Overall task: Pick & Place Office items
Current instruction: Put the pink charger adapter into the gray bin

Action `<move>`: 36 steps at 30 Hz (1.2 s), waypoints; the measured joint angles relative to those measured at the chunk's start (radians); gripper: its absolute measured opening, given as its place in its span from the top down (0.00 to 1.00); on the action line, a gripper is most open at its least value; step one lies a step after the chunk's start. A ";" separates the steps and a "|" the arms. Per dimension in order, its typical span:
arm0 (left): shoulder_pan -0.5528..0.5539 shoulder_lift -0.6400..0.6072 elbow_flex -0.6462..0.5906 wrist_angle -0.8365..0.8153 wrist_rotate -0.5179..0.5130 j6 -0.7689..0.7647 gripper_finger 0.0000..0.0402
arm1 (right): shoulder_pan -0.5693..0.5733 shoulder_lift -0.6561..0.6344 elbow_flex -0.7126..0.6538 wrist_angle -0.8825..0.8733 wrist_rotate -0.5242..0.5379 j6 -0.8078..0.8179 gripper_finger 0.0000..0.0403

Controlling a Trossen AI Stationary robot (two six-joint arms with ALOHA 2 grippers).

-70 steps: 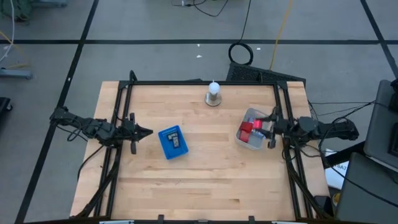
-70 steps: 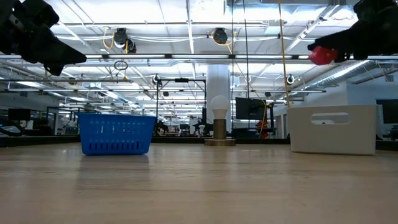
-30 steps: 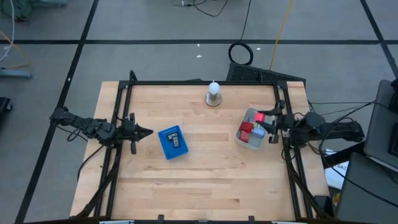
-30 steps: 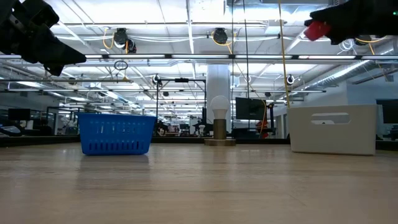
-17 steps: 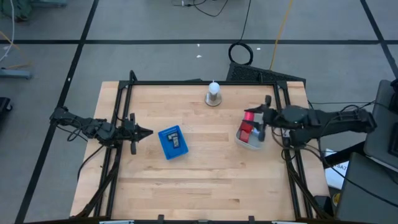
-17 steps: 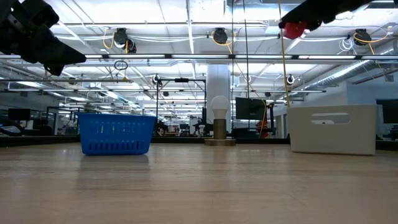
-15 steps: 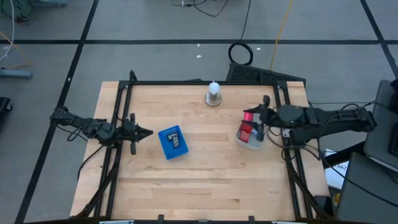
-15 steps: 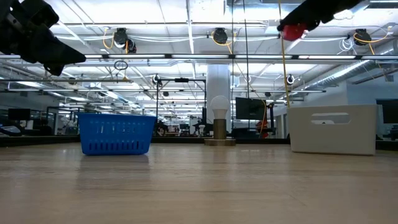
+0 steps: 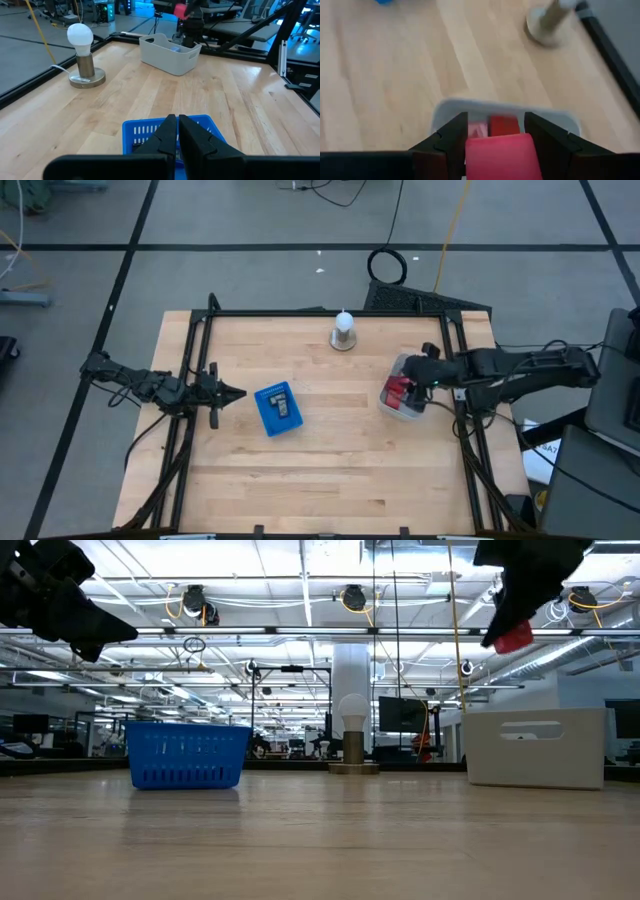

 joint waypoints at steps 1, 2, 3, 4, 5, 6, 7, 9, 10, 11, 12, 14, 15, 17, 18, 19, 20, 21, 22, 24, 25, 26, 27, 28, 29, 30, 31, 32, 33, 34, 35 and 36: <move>0.000 0.000 0.000 0.000 0.000 0.000 0.95 | -0.004 0.015 0.000 -0.022 -0.001 0.021 0.58; 0.000 0.000 0.000 0.000 0.000 0.000 0.95 | -0.009 0.029 0.000 -0.043 -0.001 0.043 0.58; 0.000 0.000 0.000 0.000 0.000 0.000 0.95 | -0.014 0.044 0.000 -0.067 -0.003 0.066 0.58; 0.000 0.000 0.000 0.000 0.000 0.000 0.95 | -0.021 0.059 0.000 -0.091 -0.012 0.087 0.58; 0.000 0.000 0.000 0.000 0.000 -0.001 0.95 | -0.030 0.074 0.000 -0.113 -0.034 0.102 0.58; 0.000 0.000 0.000 0.001 0.000 -0.002 0.95 | -0.039 0.087 0.000 -0.128 -0.055 0.114 0.58; 0.000 0.000 0.000 0.001 0.000 -0.003 0.95 | -0.046 0.099 0.000 -0.140 -0.069 0.128 0.58; 0.000 0.000 0.000 0.001 0.000 -0.004 0.95 | -0.060 0.118 0.000 -0.160 -0.082 0.156 0.58; 0.000 0.000 0.000 0.001 0.000 -0.004 0.95 | -0.068 0.127 0.000 -0.169 -0.082 0.169 0.58; 0.000 0.000 0.000 0.001 0.000 -0.003 0.95 | -0.076 0.136 0.000 -0.177 -0.082 0.179 0.58; 0.000 0.000 0.000 0.001 0.000 -0.004 0.95 | -0.085 0.145 0.000 -0.187 -0.082 0.187 0.58; 0.000 0.000 0.000 0.001 0.000 -0.004 0.95 | -0.103 0.159 0.000 -0.212 -0.084 0.200 0.58; 0.000 0.000 0.000 0.001 0.000 -0.004 0.95 | -0.113 0.167 0.000 -0.225 -0.086 0.206 0.58; 0.000 0.000 0.000 0.001 0.000 -0.004 0.95 | -0.130 0.180 -0.004 -0.231 -0.087 0.208 0.58; 0.000 0.000 0.000 0.001 0.000 -0.004 0.95 | -0.136 0.187 -0.011 -0.220 -0.090 0.208 0.58; 0.000 0.000 0.000 0.001 0.000 -0.004 0.95 | -0.143 0.194 -0.020 -0.208 -0.101 0.206 0.58; 0.000 0.000 0.000 0.001 0.000 -0.004 0.95 | -0.150 0.203 -0.033 -0.197 -0.109 0.197 0.58; 0.000 0.000 0.000 0.001 0.000 -0.007 0.95 | -0.155 0.212 -0.046 -0.186 -0.108 0.190 0.58; 0.000 0.000 0.000 0.001 0.000 -0.010 0.95 | -0.160 0.219 -0.060 -0.174 -0.108 0.188 0.58; 0.000 0.000 0.000 0.001 0.000 -0.012 0.95 | -0.176 0.229 -0.091 -0.148 -0.109 0.175 0.58; 0.000 0.000 0.000 0.001 0.000 -0.012 0.95 | -0.182 0.231 -0.106 -0.131 -0.109 0.166 0.58; 0.000 0.000 0.000 0.001 0.000 -0.012 0.95 | -0.189 0.230 -0.121 -0.117 -0.112 0.162 0.58; 0.000 0.000 0.000 0.001 0.000 -0.012 0.95 | -0.196 0.230 -0.133 -0.098 -0.122 0.157 0.58; 0.000 0.000 0.000 0.001 0.000 -0.012 0.95 | -0.204 0.229 -0.146 -0.082 -0.135 0.150 0.58; 0.000 0.000 0.000 0.001 0.000 -0.012 0.95 | -0.210 0.228 -0.157 -0.066 -0.150 0.143 0.58; 0.000 0.000 0.000 0.001 0.000 -0.012 0.95 | -0.216 0.228 -0.166 -0.051 -0.160 0.137 0.58; 0.000 0.000 0.000 0.001 0.000 -0.012 0.95 | -0.220 0.228 -0.175 -0.040 -0.161 0.133 0.58; 0.000 0.000 0.000 0.001 0.000 -0.013 0.95 | -0.225 0.228 -0.183 -0.029 -0.161 0.129 0.58; 0.000 0.000 0.000 0.000 0.000 -0.013 0.95 | -0.229 0.228 -0.193 -0.017 -0.161 0.124 0.58; 0.000 0.000 0.000 0.000 0.000 -0.013 0.95 | -0.234 0.228 -0.201 -0.006 -0.162 0.116 0.58; 0.000 0.000 0.000 0.000 0.000 -0.014 0.95 | -0.238 0.228 -0.208 0.002 -0.165 0.110 0.58; 0.000 0.000 0.000 0.000 0.000 -0.015 0.95 | -0.242 0.228 -0.215 0.008 -0.178 0.108 0.58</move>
